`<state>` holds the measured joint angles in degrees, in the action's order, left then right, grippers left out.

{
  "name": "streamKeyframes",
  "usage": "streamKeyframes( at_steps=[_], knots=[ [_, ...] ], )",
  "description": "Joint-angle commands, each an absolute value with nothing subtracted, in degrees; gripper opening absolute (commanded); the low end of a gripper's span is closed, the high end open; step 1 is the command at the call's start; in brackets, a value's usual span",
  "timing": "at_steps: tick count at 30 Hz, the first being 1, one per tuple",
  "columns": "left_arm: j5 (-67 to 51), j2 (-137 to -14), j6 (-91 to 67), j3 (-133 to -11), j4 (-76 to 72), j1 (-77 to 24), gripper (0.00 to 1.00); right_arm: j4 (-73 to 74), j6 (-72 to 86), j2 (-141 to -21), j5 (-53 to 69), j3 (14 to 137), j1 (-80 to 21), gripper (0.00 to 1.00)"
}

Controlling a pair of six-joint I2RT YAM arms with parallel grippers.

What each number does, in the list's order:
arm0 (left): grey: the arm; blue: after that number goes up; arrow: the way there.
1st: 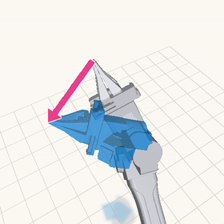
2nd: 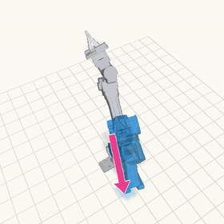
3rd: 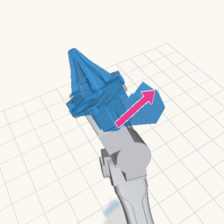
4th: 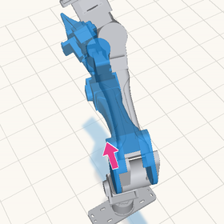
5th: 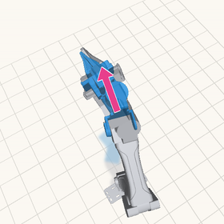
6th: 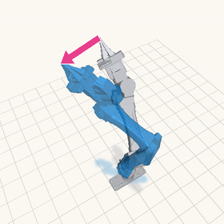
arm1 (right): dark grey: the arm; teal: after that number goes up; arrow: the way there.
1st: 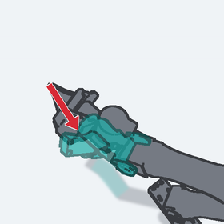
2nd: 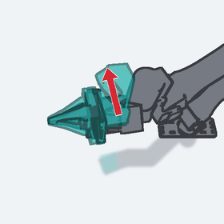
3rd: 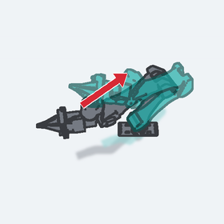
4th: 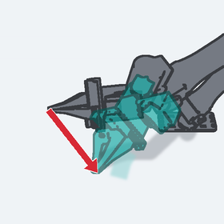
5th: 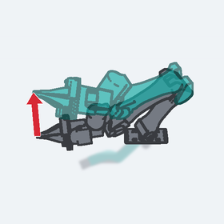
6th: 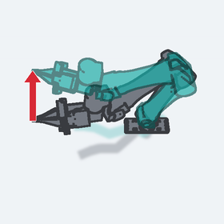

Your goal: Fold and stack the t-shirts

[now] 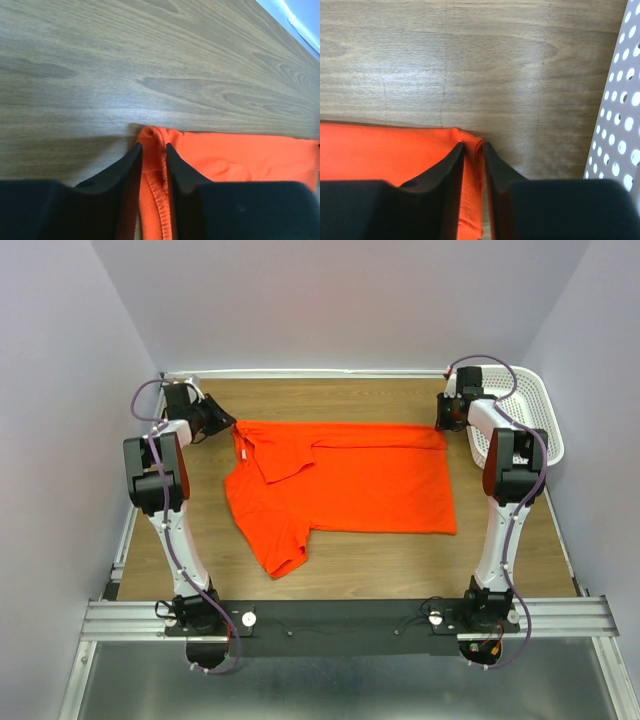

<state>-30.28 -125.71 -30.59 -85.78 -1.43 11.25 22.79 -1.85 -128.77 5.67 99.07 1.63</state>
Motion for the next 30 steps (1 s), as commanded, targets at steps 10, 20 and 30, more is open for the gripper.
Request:
streamKeyframes(
  at_steps=[10, 20, 30],
  knots=[
    [-16.4, -99.2, -26.2, -72.6, -11.3, 13.7, 0.51, 23.5, -6.1, -125.4, 11.2, 99.1, 1.5, 0.69],
    [-20.5, -71.6, -32.8, -51.2, -17.8, 16.1, 0.92, 23.8, -13.4, -114.5, 17.1, 95.7, -4.2, 0.88],
    [-37.1, -60.6, -30.7, -41.4, -5.4, 17.7, 0.61, 37.3, -60.0, -91.8, 58.0, 72.5, -16.8, 1.0]
  ],
)
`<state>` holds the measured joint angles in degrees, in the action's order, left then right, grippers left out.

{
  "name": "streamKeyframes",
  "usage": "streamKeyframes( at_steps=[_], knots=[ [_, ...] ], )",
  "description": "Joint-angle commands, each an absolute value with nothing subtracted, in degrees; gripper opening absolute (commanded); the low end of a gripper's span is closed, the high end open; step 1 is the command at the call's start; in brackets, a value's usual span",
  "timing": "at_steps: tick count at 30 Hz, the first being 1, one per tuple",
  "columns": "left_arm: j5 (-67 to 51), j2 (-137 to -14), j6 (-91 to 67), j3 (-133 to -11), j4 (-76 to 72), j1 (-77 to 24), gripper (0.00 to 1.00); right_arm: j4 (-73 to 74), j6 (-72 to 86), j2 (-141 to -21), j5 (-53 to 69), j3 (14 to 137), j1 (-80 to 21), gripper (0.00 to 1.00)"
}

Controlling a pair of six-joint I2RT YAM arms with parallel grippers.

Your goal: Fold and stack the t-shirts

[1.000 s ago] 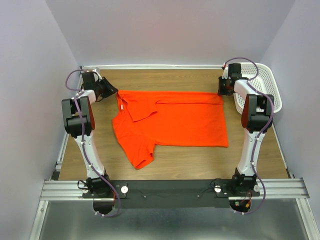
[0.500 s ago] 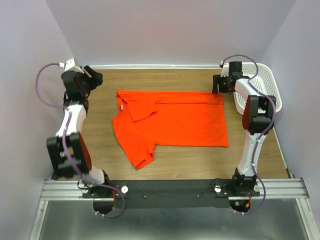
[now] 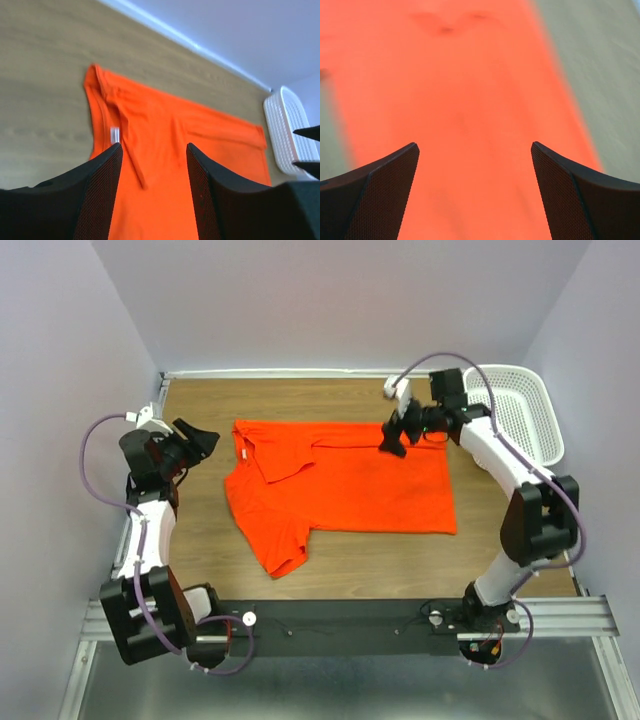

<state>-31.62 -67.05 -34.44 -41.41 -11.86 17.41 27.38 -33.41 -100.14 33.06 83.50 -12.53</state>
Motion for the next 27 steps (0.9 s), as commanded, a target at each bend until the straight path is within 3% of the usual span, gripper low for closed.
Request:
streamKeyframes(
  at_steps=[1, 3, 4, 10, 14, 27],
  knots=[
    [-35.3, -58.9, -28.8, -41.6, -3.5, 17.6, 0.61, 37.2, -63.1, -89.8, 60.1, 69.5, -21.1, 1.0],
    [-31.0, -52.9, -24.8, -40.5, -1.7, 17.6, 0.61, 36.9, -66.2, -88.1, 57.2, 65.0, -28.0, 1.0],
    [-30.3, -50.7, -23.8, -39.9, -1.8, 17.6, 0.62, 36.7, -66.7, -88.2, 54.9, 64.4, -36.0, 1.0],
    [-22.2, -35.3, -19.5, -35.0, -2.2, 17.1, 0.76, 22.7, -53.5, -96.8, 27.3, 66.6, -61.0, 0.74],
    [-19.1, -33.1, -18.6, -36.0, -0.6, 17.0, 0.76, 18.9, -46.6, -104.6, 18.0, 73.0, -67.0, 0.66],
    [-11.8, -28.4, -18.8, -36.7, 2.6, 16.8, 0.77, 13.4, -33.0, -114.4, 9.6, 77.4, -75.3, 0.66]
  ],
)
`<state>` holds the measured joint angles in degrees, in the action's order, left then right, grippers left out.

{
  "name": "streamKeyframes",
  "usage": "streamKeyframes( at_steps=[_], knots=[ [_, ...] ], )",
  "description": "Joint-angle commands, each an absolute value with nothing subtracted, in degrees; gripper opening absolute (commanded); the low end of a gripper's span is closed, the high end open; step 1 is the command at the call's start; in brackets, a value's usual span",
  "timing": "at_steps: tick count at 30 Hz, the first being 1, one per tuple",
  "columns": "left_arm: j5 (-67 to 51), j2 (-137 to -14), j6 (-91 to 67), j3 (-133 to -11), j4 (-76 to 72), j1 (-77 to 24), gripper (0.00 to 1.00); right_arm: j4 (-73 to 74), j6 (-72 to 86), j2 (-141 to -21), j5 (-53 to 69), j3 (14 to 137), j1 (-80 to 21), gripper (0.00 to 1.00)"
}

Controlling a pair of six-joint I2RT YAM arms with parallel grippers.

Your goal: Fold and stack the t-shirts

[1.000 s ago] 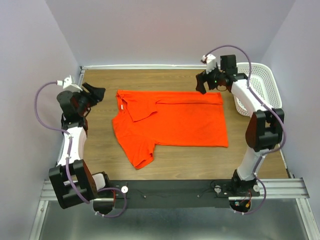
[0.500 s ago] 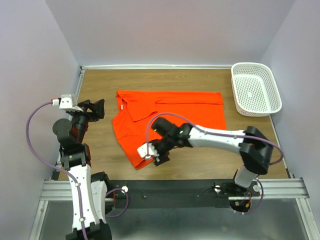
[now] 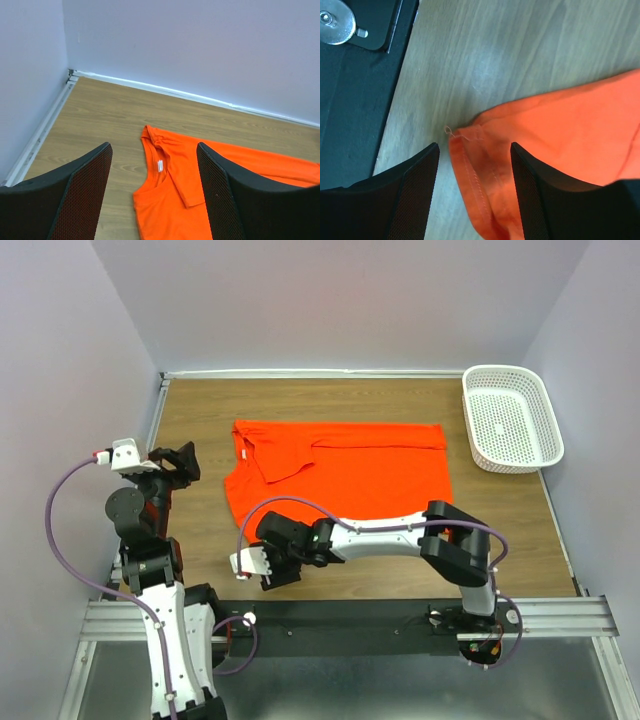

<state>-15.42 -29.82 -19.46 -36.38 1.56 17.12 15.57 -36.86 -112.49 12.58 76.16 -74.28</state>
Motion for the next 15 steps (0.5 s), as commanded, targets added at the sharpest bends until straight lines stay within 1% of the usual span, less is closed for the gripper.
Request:
streamKeyframes(
  at_steps=[1, 2, 4, 8, 9, 10, 11, 14, 15],
  knots=[
    [-11.9, -28.4, -18.9, -36.5, 2.7, 16.8, 0.77, 13.3, -32.3, -114.7, 9.8, 77.4, -75.5, 0.66],
    [-11.9, -28.5, -19.1, -36.5, 2.7, 16.9, 0.77, 13.2, -32.0, -114.6, 10.4, 77.4, -75.6, 0.66],
    [-11.4, -28.5, -19.4, -36.6, 2.9, 16.9, 0.77, 13.0, -30.9, -114.6, 11.3, 77.6, -75.7, 0.62],
    [-9.8, -28.1, -19.8, -36.7, 3.3, 16.8, 0.77, 12.7, -29.9, -116.0, 11.0, 78.4, -75.8, 0.5],
    [-9.7, -28.0, -19.9, -36.7, 3.3, 16.8, 0.77, 12.7, -29.6, -116.3, 10.7, 78.6, -75.8, 0.42],
    [-9.5, -28.0, -20.0, -36.6, 3.3, 16.8, 0.77, 12.7, -28.7, -116.4, 10.6, 78.8, -75.8, 0.36],
    [-9.3, -28.0, -20.5, -36.6, 3.3, 16.8, 0.77, 12.7, -28.4, -116.2, 10.2, 79.3, -75.8, 0.25],
    [-11.4, -28.4, -22.5, -35.4, 1.9, 16.4, 0.75, 12.5, -28.1, -114.1, 9.7, 78.9, -75.2, 0.13],
    [-14.6, -28.8, -23.4, -34.6, 1.4, 16.4, 0.74, 12.5, -28.0, -112.3, 10.5, 78.7, -74.6, 0.08]
  ],
)
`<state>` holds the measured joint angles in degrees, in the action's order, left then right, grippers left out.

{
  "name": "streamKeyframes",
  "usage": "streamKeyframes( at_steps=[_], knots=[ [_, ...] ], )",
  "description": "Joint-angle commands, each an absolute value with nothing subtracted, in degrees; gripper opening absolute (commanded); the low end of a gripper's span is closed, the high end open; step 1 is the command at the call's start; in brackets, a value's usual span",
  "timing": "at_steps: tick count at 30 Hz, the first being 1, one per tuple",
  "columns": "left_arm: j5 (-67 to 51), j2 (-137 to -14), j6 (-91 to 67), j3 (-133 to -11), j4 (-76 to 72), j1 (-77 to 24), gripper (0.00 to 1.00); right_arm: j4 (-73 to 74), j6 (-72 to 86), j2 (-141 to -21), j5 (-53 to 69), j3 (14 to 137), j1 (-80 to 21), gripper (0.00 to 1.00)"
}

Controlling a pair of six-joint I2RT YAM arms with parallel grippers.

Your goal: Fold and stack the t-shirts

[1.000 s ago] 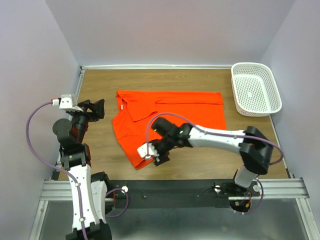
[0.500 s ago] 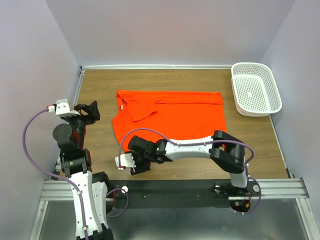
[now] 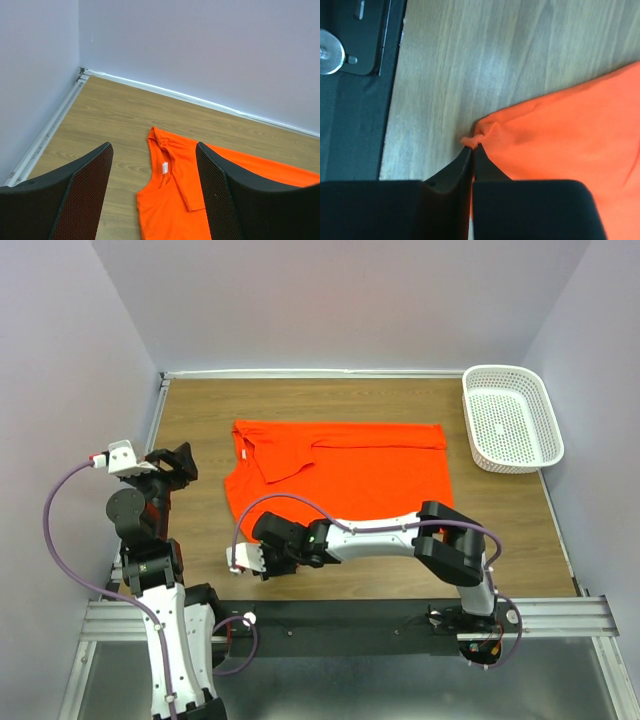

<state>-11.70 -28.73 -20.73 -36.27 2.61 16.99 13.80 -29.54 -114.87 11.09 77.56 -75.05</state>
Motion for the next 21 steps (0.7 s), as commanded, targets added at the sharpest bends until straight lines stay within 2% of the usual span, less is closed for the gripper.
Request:
streamKeyframes(
  at_steps=[1, 3, 10, 17, 19, 21],
  knots=[
    [-16.3, -29.2, -24.4, -34.5, 1.7, 16.4, 0.74, 12.5, -27.9, -111.1, 11.2, 78.4, -73.2, 0.06],
    [-21.7, -30.7, -28.1, -34.1, 3.9, 16.4, 0.72, 12.4, -27.6, -108.5, 14.0, 77.7, -71.1, 0.01],
    [-42.1, -32.9, -38.4, -27.9, 2.5, 16.3, 0.63, 12.4, -23.8, -105.6, 27.2, 77.7, -57.8, 0.01],
    [-44.6, -38.7, -34.4, -27.9, 2.5, 10.1, 0.62, 12.5, -19.2, -108.5, 35.3, 80.1, -49.4, 0.02],
    [-43.2, -41.8, -32.9, -30.0, 2.5, 7.7, 0.62, 12.5, -17.5, -111.1, 36.2, 81.6, -48.2, 0.06],
    [-40.0, -44.7, -29.6, -32.4, 2.6, 4.1, 0.62, 12.4, -15.2, -112.9, 35.5, 83.2, -46.3, 0.16]
  ],
)
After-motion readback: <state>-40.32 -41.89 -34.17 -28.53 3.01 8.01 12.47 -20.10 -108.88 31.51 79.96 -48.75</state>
